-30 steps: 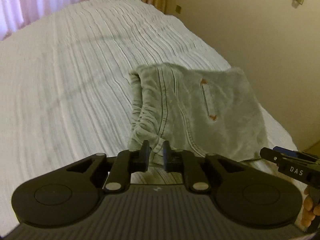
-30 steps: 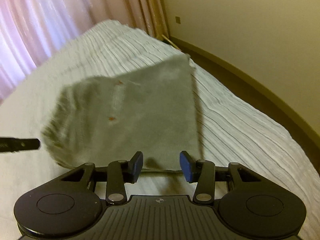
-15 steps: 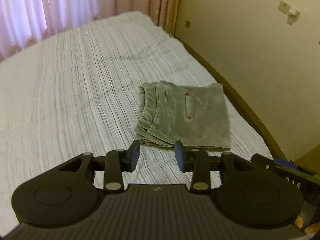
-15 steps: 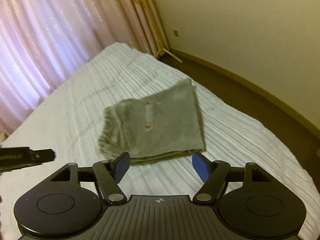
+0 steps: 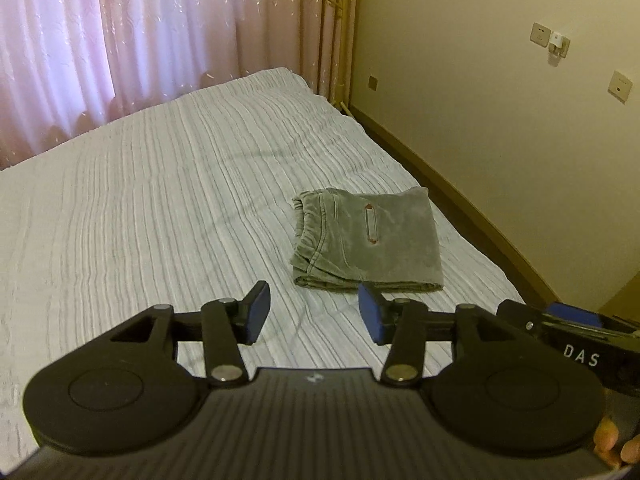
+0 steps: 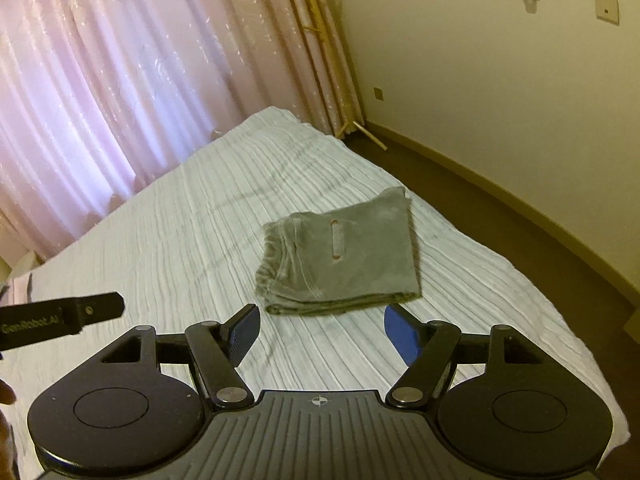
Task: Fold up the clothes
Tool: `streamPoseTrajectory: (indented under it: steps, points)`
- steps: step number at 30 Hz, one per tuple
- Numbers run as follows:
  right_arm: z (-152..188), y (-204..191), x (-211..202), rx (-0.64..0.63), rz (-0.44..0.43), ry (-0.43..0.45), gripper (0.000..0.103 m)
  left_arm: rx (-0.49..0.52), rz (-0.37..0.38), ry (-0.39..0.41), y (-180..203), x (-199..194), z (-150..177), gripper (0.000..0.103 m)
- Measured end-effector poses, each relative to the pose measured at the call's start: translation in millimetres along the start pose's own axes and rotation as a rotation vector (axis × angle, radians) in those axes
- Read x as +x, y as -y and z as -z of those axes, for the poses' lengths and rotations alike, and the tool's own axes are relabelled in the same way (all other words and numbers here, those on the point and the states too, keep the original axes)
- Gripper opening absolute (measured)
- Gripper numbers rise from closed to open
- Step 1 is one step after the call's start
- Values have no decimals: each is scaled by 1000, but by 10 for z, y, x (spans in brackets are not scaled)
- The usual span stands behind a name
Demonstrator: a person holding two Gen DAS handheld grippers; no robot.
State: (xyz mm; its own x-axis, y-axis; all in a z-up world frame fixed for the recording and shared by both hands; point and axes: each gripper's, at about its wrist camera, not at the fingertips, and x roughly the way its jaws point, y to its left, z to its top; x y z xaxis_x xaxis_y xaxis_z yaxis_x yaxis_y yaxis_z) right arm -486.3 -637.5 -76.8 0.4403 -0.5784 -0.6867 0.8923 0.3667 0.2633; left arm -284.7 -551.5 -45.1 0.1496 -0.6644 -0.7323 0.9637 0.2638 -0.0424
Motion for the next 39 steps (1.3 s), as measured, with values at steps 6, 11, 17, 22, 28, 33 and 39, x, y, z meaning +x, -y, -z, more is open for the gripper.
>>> streamPoseTrajectory:
  steps: [6,11,17,22,28,33,39]
  points:
    - [165,-30,-180,-7,25,-8,72,5,8,-4,1,-200,153,49]
    - [288,-36,-278,-8,37,-24,76,9,17,-16,11,-274,264,53]
    - [391,-79,-381,-12,39,-19,94,26,12,-9,39,-359,338,64]
    - [447,-126,-408,-16,39,-29,97,32,-2,-11,42,-399,386,67]
    - [496,-165,-409,-24,44,-36,102,44,-17,-18,38,-377,428,74]
    - [512,-164,-376,-30,51,-48,102,63,-19,-29,58,-329,465,75]
    - [498,-170,-307,-40,73,-64,102,107,-66,-16,101,-271,475,85]
